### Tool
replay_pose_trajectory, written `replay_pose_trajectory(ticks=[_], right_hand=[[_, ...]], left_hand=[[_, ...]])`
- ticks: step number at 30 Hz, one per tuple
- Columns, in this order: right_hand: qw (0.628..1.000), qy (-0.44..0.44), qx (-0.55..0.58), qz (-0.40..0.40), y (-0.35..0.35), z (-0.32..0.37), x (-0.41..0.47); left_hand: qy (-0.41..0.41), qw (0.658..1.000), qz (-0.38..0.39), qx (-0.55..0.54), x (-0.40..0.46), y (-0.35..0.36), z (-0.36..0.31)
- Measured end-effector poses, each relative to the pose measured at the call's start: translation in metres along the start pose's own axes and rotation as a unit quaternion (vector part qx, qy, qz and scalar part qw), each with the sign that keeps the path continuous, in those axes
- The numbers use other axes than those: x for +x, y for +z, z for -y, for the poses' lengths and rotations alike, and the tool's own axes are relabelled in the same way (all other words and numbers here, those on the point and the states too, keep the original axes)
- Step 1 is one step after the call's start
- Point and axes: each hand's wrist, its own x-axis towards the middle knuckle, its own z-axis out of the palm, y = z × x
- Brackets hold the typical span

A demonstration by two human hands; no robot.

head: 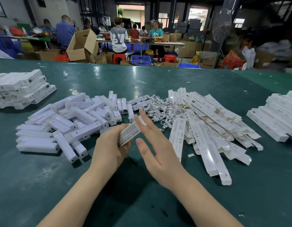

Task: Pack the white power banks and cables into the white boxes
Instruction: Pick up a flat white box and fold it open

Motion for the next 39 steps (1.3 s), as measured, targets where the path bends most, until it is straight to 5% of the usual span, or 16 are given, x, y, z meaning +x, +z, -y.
replay_pose_trajectory(ticks=[4, 11, 22, 39], right_hand=[[0.997, -0.026, 0.058, -0.050, 0.001, 0.004, -0.002], [0.938, 0.125, 0.262, -0.188, -0.004, 0.005, 0.002], [0.947, 0.136, 0.220, -0.192, -0.003, 0.003, 0.000], [0.982, 0.086, 0.135, -0.096, -0.008, -0.001, 0.000]], left_hand=[[0.011, 1.000, -0.007, -0.009, 0.001, 0.003, 0.001], [0.040, 0.998, 0.016, 0.037, -0.004, 0.004, -0.004], [0.026, 0.995, 0.025, 0.092, -0.005, 0.002, -0.012], [-0.004, 0.994, 0.053, 0.095, 0.000, 0.002, -0.005]])
